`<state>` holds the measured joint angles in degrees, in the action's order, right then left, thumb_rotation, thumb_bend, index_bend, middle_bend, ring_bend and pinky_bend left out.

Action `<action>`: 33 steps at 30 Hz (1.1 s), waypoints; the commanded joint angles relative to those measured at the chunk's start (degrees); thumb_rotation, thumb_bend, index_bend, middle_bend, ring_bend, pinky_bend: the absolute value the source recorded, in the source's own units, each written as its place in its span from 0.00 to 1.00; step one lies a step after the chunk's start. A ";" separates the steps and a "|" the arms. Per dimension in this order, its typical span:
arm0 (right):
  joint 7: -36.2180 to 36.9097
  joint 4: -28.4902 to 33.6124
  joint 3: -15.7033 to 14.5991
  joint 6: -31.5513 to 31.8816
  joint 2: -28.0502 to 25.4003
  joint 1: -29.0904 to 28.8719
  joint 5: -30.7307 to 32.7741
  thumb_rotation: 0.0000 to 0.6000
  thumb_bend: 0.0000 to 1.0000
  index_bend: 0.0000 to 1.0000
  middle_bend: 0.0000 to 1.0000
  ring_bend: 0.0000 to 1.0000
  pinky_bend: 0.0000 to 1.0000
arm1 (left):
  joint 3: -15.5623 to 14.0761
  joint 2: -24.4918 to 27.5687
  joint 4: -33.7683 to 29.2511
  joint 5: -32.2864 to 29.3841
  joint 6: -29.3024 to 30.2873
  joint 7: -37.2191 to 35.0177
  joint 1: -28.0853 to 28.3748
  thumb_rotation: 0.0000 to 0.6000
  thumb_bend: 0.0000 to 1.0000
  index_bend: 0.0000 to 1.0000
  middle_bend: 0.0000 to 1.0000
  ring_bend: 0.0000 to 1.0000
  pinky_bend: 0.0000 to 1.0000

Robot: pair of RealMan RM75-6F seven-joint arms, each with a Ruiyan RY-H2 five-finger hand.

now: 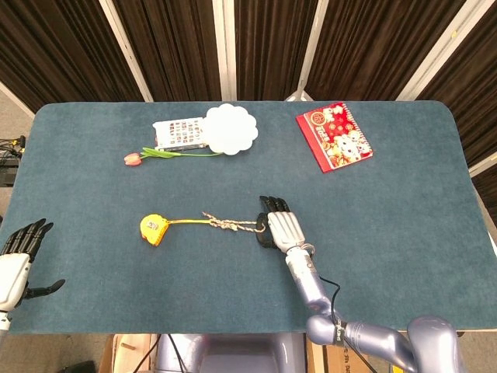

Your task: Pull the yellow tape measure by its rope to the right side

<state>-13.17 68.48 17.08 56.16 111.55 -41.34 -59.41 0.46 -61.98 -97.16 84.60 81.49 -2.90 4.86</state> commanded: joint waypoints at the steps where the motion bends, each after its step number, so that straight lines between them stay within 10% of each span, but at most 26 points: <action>1: 0.06 0.62 0.09 0.20 -0.28 0.13 -0.06 1.00 0.46 0.62 0.11 0.00 0.00 | 0.00 0.01 0.01 0.01 -0.01 -0.03 0.00 1.00 0.00 0.00 0.00 0.00 0.00; 33: -1.63 25.61 10.27 3.44 -16.99 3.01 25.11 1.00 0.47 0.62 0.11 0.00 0.00 | -0.41 0.01 -0.12 1.32 0.78 0.43 -0.23 1.00 0.00 0.00 0.00 0.00 0.00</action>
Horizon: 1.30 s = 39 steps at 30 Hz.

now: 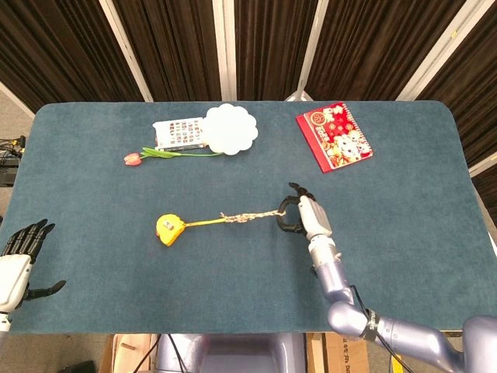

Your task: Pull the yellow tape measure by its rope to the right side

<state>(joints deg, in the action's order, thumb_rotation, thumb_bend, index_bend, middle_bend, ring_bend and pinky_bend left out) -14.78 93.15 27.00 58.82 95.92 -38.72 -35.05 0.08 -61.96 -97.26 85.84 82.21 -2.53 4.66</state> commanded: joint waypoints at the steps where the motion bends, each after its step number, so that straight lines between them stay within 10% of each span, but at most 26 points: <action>1: 0.05 1.21 0.42 1.01 -1.92 0.51 0.96 1.00 0.47 0.62 0.11 0.00 0.00 | -0.06 -0.01 -0.03 0.15 0.10 0.11 -0.04 1.00 0.00 0.00 0.00 0.00 0.00; 11: 1.08 3.61 1.04 3.34 -8.22 1.98 1.60 1.00 0.47 0.63 0.11 0.00 0.00 | -0.20 -0.09 -0.21 0.95 0.89 0.61 -0.27 1.00 0.00 0.00 0.00 0.00 0.00; 25: -1.87 -2.40 -5.25 7.81 -15.24 3.52 -14.66 1.00 0.47 0.64 0.11 0.00 0.00 | -0.21 -0.45 -0.47 1.90 2.30 1.65 -0.70 1.00 0.00 0.00 0.00 0.00 0.00; 39: -0.05 -3.30 -4.44 8.37 -21.20 6.26 -12.62 1.00 0.47 0.65 0.11 0.00 0.00 | -0.25 -0.56 -0.55 2.28 2.83 2.16 -0.93 1.00 0.00 0.00 0.00 0.00 0.00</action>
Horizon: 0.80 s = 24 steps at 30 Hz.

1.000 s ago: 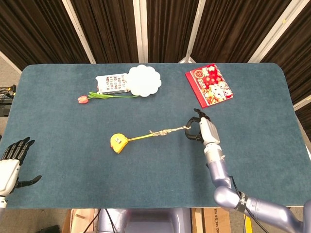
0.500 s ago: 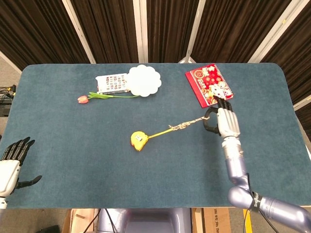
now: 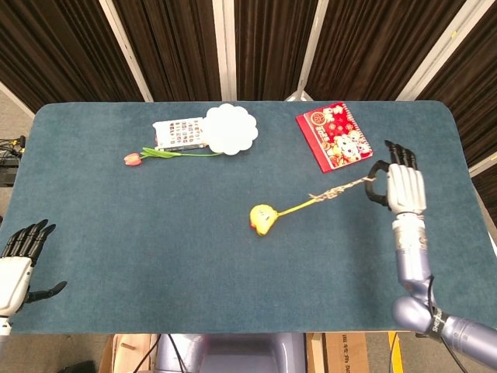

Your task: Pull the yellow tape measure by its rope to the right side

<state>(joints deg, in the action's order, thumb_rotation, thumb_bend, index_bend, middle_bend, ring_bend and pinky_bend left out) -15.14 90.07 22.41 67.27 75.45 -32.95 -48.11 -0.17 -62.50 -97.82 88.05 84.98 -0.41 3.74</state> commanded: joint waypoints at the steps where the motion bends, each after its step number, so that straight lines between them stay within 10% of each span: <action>1: 0.36 -0.48 0.12 -0.05 -1.03 0.67 0.62 1.00 0.47 0.65 0.11 0.00 0.00 | -0.01 -0.03 0.02 0.14 0.10 0.11 -0.02 1.00 0.00 0.00 0.00 0.00 0.00; 24: -0.11 -9.84 1.77 -0.56 -5.23 2.92 8.05 1.00 0.47 0.65 0.11 0.00 0.00 | 0.07 -0.21 0.21 0.26 0.35 0.49 -0.10 1.00 0.00 0.00 0.00 0.00 0.00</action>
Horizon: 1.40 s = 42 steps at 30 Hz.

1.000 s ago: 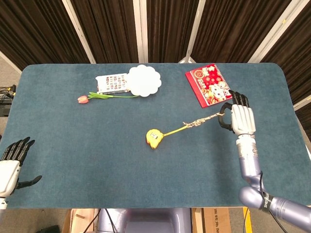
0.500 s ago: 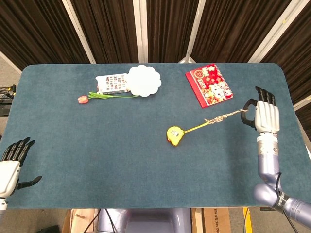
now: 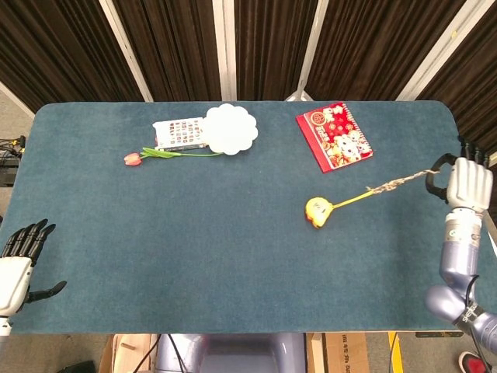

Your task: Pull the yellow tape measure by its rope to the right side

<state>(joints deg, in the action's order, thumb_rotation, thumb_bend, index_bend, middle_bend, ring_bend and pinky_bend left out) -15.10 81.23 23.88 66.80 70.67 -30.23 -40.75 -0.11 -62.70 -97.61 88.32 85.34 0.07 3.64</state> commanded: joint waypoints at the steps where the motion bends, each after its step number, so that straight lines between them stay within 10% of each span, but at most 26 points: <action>1: -0.25 -1.74 0.50 -0.09 -0.69 0.24 1.05 1.00 0.47 0.65 0.11 0.00 0.00 | 0.01 -0.03 0.01 0.00 0.00 0.03 0.00 1.00 0.00 0.00 0.00 0.00 0.00; 13: -0.36 -4.93 2.69 -1.66 -2.73 0.39 5.33 1.00 0.47 0.65 0.11 0.00 0.00 | -0.01 -0.21 0.15 0.32 0.17 0.35 0.00 1.00 0.00 0.00 0.00 0.00 0.00; 20: -2.90 -2.27 0.43 -3.33 -3.74 1.10 5.86 1.00 0.47 0.00 0.00 0.00 0.00 | -0.06 -0.20 0.07 0.44 0.25 0.61 -0.04 1.00 0.00 0.00 0.00 0.00 0.00; 29: -1.52 6.88 -1.42 -2.10 -5.54 3.12 2.63 1.00 0.47 0.00 0.00 0.00 0.00 | -0.39 -0.10 -0.01 1.22 0.49 0.58 -0.12 1.00 0.00 0.00 0.00 0.00 0.00; 35: 5.88 21.83 -7.84 3.35 -8.19 10.02 -14.85 1.00 0.32 0.00 0.00 0.00 0.00 | -0.40 -0.16 0.34 1.36 0.47 0.62 -0.07 1.00 0.00 0.00 0.00 0.00 0.00; 42: 10.34 25.63 -16.14 9.54 -8.33 16.18 -32.16 1.00 0.26 0.00 0.00 0.00 0.00 | -0.22 -0.26 0.65 0.63 0.20 0.98 -0.07 1.00 0.00 0.00 0.00 0.00 0.00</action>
<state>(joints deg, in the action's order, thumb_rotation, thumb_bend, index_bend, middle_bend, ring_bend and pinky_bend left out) -8.11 103.16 13.16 72.02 62.96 -18.44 -64.60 -0.35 -62.96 -96.98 88.97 85.53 1.03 3.57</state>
